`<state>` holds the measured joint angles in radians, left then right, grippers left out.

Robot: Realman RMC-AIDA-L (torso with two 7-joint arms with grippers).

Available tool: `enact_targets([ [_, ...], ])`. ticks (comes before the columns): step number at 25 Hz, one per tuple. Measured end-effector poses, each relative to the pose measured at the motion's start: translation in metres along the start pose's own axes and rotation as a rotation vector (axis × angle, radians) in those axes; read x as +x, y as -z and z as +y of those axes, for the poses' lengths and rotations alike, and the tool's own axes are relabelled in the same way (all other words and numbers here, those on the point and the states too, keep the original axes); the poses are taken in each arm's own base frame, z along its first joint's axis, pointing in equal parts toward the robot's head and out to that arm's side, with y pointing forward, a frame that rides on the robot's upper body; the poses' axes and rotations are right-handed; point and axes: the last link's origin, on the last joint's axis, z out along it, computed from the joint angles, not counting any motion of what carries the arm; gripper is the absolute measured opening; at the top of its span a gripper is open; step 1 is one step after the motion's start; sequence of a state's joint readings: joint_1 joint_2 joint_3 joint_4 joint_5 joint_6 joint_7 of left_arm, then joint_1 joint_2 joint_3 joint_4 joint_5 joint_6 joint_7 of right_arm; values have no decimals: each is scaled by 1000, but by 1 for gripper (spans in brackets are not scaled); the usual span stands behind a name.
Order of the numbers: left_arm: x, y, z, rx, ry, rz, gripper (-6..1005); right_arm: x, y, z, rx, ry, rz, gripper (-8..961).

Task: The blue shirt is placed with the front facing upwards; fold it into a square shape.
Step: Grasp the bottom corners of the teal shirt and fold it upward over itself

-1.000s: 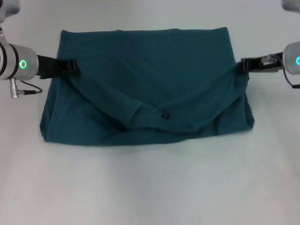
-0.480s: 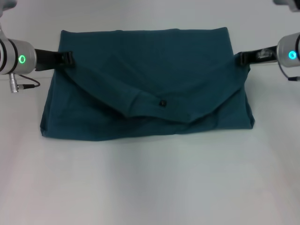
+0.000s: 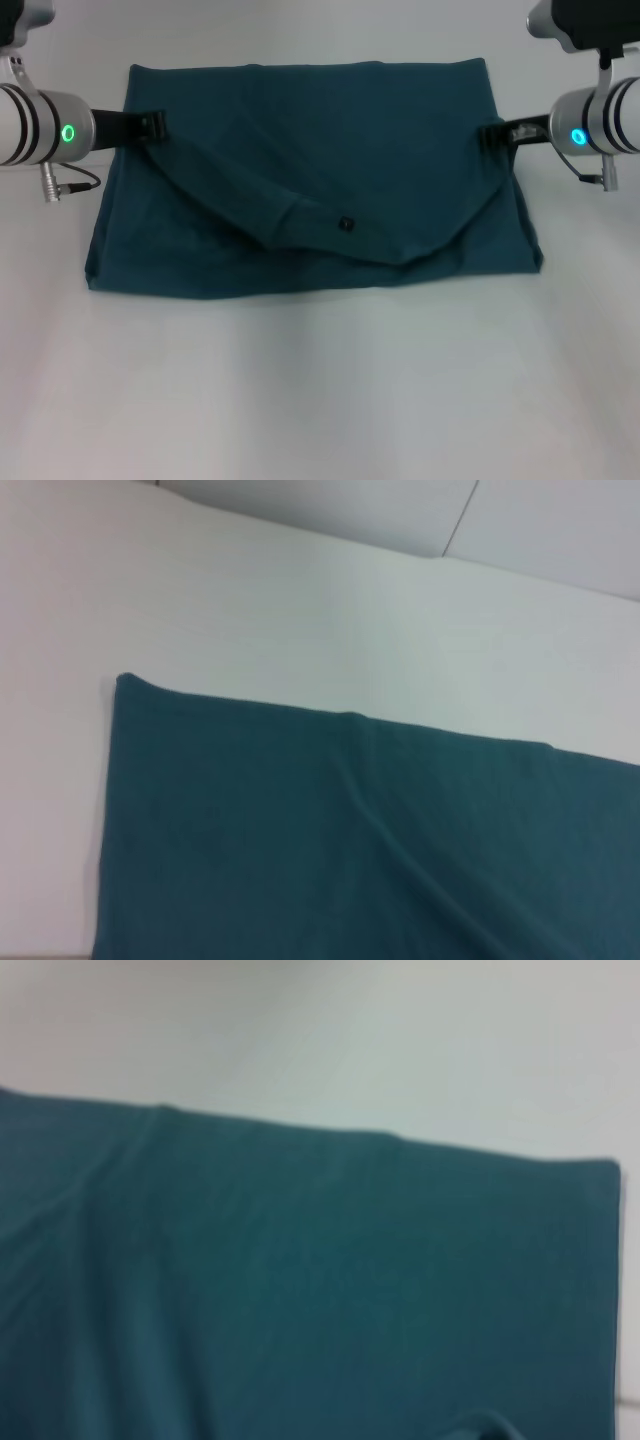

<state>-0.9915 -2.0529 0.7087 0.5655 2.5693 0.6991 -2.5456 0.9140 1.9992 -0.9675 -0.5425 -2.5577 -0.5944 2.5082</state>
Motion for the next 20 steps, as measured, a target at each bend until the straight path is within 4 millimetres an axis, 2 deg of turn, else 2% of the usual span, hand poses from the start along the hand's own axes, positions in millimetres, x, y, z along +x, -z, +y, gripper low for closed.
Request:
enact_targets([
  [9, 6, -3, 3, 31, -10, 62, 20, -20, -5, 13, 35, 30, -100, 141],
  [16, 3, -8, 12, 31, -47, 65, 21, -10, -12, 19, 45, 81, -78, 143],
  [20, 2, -11, 15, 40, -65, 72, 21, -7, -12, 13, 64, 80, -81, 144],
])
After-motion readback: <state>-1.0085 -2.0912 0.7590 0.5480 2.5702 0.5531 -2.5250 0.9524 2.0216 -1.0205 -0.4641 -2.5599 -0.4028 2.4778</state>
